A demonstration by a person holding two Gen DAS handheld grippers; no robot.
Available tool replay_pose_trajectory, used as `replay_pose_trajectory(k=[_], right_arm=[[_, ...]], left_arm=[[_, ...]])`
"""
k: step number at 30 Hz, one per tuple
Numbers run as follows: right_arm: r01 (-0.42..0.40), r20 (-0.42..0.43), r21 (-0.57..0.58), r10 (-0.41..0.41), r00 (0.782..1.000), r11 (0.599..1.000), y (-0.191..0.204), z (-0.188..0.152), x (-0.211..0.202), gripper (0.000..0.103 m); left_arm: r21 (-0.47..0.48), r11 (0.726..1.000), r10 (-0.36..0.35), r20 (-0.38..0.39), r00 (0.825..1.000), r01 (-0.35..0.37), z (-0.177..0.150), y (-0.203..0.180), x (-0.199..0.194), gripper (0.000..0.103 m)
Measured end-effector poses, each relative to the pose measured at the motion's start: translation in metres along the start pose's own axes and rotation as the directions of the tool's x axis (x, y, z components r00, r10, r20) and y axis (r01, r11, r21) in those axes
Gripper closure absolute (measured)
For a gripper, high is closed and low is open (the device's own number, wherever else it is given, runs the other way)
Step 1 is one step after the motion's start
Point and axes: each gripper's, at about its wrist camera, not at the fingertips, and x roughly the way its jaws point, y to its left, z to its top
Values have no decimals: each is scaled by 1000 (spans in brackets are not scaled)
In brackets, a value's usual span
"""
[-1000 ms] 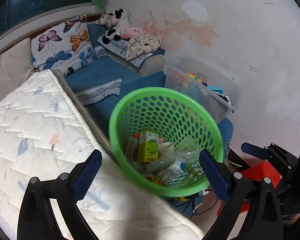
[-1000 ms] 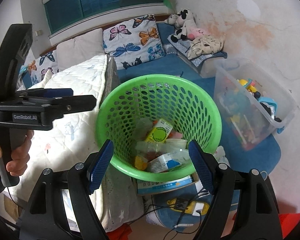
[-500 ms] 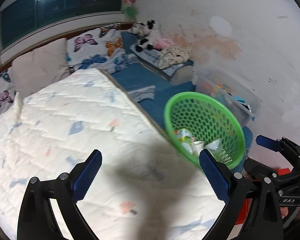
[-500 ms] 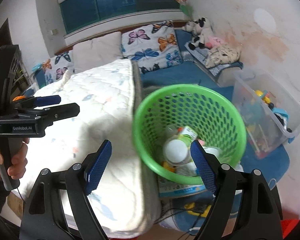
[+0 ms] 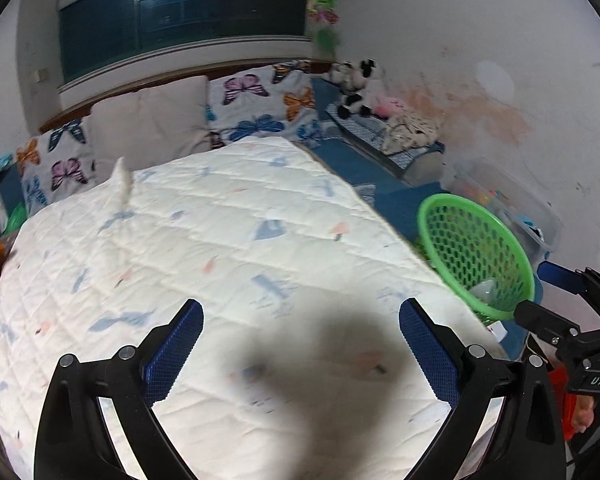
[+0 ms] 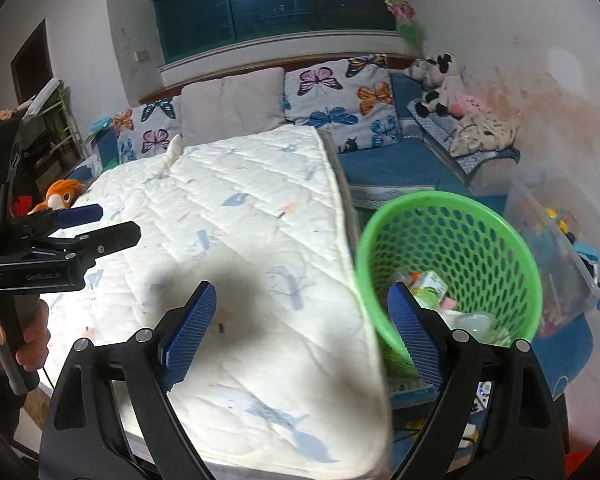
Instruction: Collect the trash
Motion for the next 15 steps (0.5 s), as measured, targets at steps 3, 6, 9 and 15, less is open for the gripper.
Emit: replay_pose_trajectory(k=[3, 6, 9, 15], right_arm=[[-8, 4, -13, 8, 1000, 1000, 13, 1, 2, 12], [-9, 8, -20, 9, 1000, 1000, 24, 1, 5, 12], [-21, 7, -11, 21, 1000, 1000, 34, 0, 9, 12], [-44, 12, -15, 44, 999, 999, 50, 1, 12, 11]], left_arm=[[-23, 999, 42, 15, 999, -42, -9, 18, -8, 8], [-54, 996, 68, 16, 998, -67, -17, 37, -16, 8], [-79, 993, 95, 17, 995, -93, -26, 52, -23, 8], [-106, 983, 153, 33, 988, -148, -39, 71, -35, 8]])
